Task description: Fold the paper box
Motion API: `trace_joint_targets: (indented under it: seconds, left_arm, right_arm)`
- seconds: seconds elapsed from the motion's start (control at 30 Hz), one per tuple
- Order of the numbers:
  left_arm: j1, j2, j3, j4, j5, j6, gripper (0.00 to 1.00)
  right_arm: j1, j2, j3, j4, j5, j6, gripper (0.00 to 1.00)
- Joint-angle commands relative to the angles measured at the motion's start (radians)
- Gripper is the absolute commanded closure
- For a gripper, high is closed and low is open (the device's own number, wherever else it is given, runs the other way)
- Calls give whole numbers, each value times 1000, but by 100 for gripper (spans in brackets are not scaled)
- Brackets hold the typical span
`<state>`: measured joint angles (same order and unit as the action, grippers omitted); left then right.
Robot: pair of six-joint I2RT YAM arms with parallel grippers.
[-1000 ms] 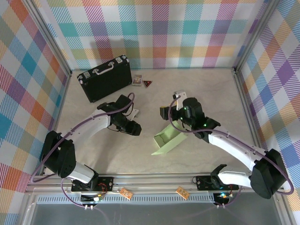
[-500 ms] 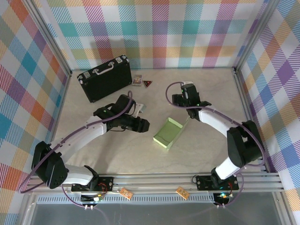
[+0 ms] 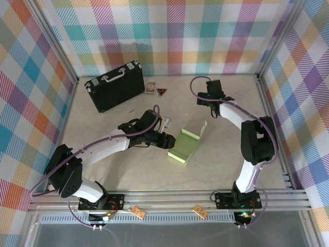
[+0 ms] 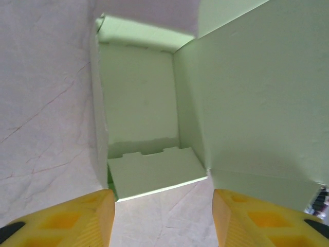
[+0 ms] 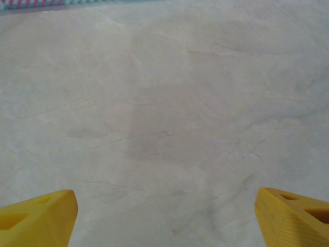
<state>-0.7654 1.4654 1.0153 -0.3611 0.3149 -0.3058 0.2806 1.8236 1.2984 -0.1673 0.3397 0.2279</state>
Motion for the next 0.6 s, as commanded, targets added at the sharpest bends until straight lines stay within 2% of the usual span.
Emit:
trace_joint_targets:
  seconds: [0.0, 0.13, 0.33, 0.43, 0.57]
  left_arm:
    - [-8, -6, -38, 39, -80, -39, 47]
    - [-6, -16, -80, 69, -145, -58, 47]
    - [-6, 11, -122, 179, -118, -133, 47]
    - [-8, 18, -137, 217, -119, -157, 47]
    - [-13, 81, -136, 225, -112, -158, 47]
  right_arm:
    - [11, -44, 62, -118, -57, 40, 11]
    - [12, -192, 16, -260, -142, 82, 13]
    - [23, -537, -186, -418, -329, 182, 16]
    - [28, -686, -250, -495, -367, 231, 18]
    - [42, -785, -286, -554, -482, 278, 21]
